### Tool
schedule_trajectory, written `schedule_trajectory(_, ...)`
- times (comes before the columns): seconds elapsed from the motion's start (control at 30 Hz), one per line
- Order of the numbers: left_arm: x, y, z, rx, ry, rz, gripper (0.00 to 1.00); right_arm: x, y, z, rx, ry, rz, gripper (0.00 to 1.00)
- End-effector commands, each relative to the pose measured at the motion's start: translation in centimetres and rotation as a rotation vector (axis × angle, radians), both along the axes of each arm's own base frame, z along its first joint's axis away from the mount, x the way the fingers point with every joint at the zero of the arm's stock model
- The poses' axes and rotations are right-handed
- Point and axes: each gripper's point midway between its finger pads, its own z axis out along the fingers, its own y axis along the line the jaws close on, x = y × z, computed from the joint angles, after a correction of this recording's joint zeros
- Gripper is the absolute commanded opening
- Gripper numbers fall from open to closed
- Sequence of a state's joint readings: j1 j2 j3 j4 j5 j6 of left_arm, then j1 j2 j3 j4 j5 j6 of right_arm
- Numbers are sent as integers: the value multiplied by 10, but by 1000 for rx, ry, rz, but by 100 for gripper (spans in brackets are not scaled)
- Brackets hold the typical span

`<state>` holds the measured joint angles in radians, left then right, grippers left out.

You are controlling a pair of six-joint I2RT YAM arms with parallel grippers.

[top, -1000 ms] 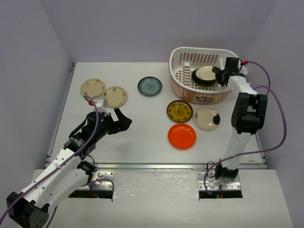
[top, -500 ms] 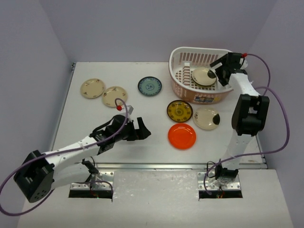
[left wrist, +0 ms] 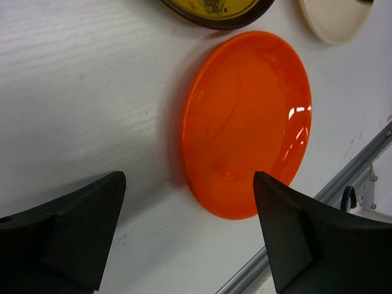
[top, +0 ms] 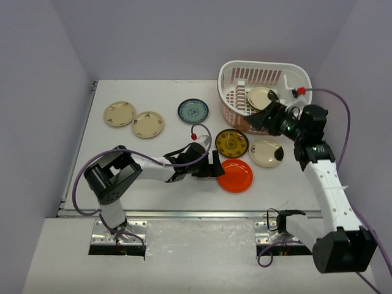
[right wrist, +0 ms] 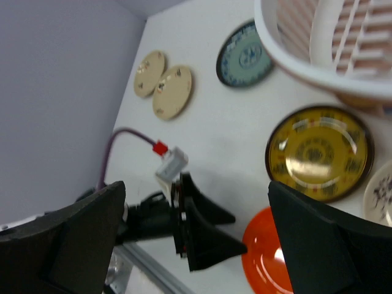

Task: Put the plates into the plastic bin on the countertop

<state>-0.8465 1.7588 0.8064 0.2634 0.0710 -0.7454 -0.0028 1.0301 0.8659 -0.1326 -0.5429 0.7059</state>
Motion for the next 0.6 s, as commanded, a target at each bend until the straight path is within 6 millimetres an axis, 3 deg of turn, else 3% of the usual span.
schedule_trajectory(0.0,12,-28,4,-50,-17,-34,70,-54,16,-45,24,17,136,99)
schedule_trajectory(0.07,12,-33,-2,-47,0,-46,61,-62,15,-56,15,21,127,99)
schedule_trajectory(0.2,11,-37,-16,-31,33,-45,31,-74,12,-70,-7,38,115,99)
schedule_trajectory(0.3,12,-35,-23,-7,43,-30,1,-76,8,-75,-29,43,91,99)
schedule_trajectory(0.37,16,-26,-20,20,32,12,0,-75,3,-83,-52,59,69,99)
schedule_trajectory(0.43,16,-2,-20,71,19,108,0,-74,0,-95,-77,93,59,99)
schedule_trajectory(0.47,17,12,-10,76,-8,165,0,-74,-2,-103,-91,110,54,99)
schedule_trajectory(0.57,18,43,52,11,-134,273,0,-74,-1,-120,-113,133,90,99)
